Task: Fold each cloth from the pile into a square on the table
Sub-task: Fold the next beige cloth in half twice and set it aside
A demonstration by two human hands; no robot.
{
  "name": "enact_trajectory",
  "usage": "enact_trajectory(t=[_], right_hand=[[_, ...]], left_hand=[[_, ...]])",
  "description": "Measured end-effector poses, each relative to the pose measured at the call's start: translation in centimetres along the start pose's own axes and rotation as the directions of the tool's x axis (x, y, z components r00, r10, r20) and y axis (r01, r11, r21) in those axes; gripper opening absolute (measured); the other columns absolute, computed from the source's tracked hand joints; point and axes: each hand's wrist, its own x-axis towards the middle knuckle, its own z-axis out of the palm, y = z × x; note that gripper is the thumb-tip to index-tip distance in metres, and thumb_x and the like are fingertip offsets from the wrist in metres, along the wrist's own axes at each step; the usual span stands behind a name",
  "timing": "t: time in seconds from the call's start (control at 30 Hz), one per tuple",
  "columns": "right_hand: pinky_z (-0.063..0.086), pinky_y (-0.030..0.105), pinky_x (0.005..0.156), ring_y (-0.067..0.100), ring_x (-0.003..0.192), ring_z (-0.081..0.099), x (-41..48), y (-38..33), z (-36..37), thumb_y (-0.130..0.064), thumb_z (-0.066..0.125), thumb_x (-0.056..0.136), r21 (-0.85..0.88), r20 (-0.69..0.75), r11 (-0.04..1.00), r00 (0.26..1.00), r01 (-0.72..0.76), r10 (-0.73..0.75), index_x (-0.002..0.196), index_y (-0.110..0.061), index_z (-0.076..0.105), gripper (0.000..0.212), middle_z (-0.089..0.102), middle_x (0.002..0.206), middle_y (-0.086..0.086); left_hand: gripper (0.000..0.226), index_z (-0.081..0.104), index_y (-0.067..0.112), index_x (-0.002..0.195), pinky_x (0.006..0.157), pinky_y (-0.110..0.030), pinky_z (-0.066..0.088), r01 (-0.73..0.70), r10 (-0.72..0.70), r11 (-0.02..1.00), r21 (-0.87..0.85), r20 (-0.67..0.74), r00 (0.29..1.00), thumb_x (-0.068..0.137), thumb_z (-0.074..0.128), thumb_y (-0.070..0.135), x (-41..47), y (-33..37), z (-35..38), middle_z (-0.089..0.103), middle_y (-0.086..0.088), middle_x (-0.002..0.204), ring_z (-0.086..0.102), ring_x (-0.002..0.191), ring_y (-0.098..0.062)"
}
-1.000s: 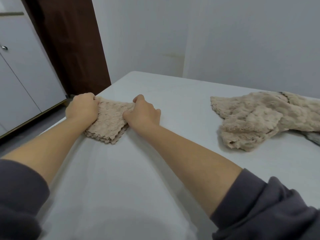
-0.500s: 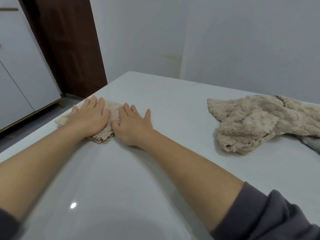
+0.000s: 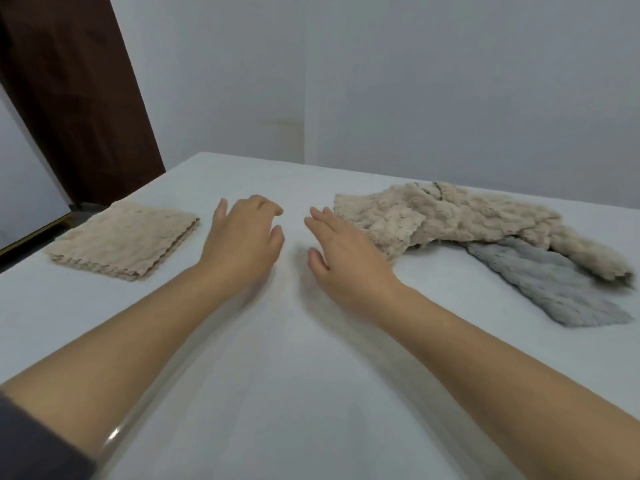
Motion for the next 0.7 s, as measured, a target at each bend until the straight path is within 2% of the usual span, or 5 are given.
enact_trajectory(t=[0.2,0.3,0.43,0.6,0.7], right_hand=[[0.023,0.036,0.107,0.017,0.138,0.035,-5.0,9.7,-4.4,-0.007,0.042,0.092,-0.156,-0.176,0.967,0.969,-0.201,0.173,0.134,-0.016,0.053,0.045,0.045,0.147,-0.002],[0.026,0.039,0.103,0.02,0.133,0.04,-5.0,12.7,-5.2,-0.004,0.041,0.091,-0.229,-0.163,0.942,0.964,-0.245,0.211,0.138,-0.022,0.048,0.05,0.05,0.141,-0.003],[0.031,0.042,0.095,0.026,0.119,0.05,-3.8,14.1,-5.1,-0.012,0.046,0.091,-0.287,-0.158,0.933,0.971,-0.218,0.178,0.135,-0.029,0.048,0.047,0.058,0.128,0.0],[0.03,0.04,0.094,0.026,0.119,0.049,-3.0,13.6,-5.3,-0.013,0.061,0.079,-0.209,-0.226,0.972,0.973,-0.105,0.056,0.12,-0.028,0.065,0.044,0.055,0.13,0.002],[0.033,0.039,0.096,0.023,0.119,0.051,-3.2,12.9,-6.6,-0.006,0.052,0.079,-0.101,-0.24,0.993,0.97,-0.06,0.034,0.116,-0.016,0.069,0.042,0.061,0.126,0.0]], left_hand=[[0.024,0.06,0.019,0.098,0.084,-0.032,0.039,-0.133,0.12,0.979,-0.158,-0.088,0.989,0.094,0.045,0.038,0.5,10.8,1.9,0.057,0.007,0.098,0.054,0.093,-0.016],[0.027,0.057,0.019,0.102,0.077,-0.035,0.042,-0.089,0.084,0.992,-0.09,-0.06,0.995,0.092,0.048,0.043,1.5,13.5,3.2,0.056,0.004,0.1,0.054,0.093,-0.02],[0.022,0.057,0.018,0.107,0.068,-0.033,0.038,-0.06,0.053,0.994,0.095,0.075,0.996,0.088,0.05,0.028,2.7,14.6,3.9,0.059,0.0,0.104,0.057,0.093,-0.025],[0.018,0.062,0.013,0.097,0.062,-0.035,0.038,-0.283,0.279,0.959,-0.006,-0.16,0.947,0.088,0.046,0.012,2.2,14.8,2.2,0.06,-0.003,0.086,0.056,0.078,-0.027],[0.017,0.062,0.012,0.096,0.06,-0.037,0.04,-0.301,0.306,0.952,0.055,-0.203,0.93,0.082,0.054,0.008,1.6,14.1,1.1,0.058,-0.005,0.086,0.054,0.073,-0.027]])
